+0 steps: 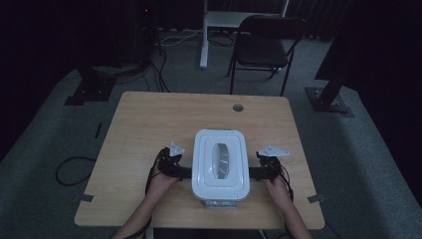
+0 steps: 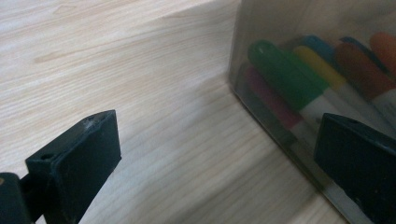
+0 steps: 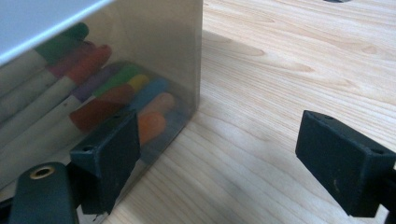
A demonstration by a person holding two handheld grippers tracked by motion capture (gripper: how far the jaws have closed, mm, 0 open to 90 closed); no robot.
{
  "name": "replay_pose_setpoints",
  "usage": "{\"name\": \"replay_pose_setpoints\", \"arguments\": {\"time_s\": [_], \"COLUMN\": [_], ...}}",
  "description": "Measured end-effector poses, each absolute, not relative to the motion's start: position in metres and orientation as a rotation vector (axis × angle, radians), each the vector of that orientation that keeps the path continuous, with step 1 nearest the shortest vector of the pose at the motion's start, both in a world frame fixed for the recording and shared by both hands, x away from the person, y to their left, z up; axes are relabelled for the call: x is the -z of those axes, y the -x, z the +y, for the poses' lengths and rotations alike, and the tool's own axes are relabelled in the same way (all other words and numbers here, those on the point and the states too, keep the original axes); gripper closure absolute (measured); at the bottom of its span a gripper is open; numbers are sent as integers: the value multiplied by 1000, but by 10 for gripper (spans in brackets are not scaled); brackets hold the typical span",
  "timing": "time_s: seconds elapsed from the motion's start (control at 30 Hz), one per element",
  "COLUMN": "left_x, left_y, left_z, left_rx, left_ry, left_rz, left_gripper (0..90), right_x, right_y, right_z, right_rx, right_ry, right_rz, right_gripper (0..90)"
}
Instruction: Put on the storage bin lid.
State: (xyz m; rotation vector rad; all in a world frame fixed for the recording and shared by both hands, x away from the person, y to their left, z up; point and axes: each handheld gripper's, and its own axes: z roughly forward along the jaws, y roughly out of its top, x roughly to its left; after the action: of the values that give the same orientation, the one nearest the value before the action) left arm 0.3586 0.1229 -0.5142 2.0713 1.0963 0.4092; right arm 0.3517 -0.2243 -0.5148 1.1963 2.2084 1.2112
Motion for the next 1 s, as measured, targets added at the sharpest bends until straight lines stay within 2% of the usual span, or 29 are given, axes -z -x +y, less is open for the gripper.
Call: {"name": "replay_pose_setpoints", "arguments": {"time_s": [0.27,0.33,0.63,1.0], "left_x": [516,517,513,515], "left_y": [-360,-363,-364,-362], "left_z": [131,137,151,163], "left_rx": [-388,-424,-441,-450], "left_ry": [-2011,-1979,-1935,-1951], "left_rz": [1067,1072,985,1005], "left_gripper": [12,12,12,12], "right_x": [516,518,524,522], "right_y": [-353,-353,-356,-356], "right_z": [-227,-228,-230,-237], "right_rx": [-1215,-1237,-1196,-1194], "right_ry": [-1193,-1206,-1210,-1233], "right_rz": [2194,2172,2164,2126], "right_gripper": [126,126,126,126]}}
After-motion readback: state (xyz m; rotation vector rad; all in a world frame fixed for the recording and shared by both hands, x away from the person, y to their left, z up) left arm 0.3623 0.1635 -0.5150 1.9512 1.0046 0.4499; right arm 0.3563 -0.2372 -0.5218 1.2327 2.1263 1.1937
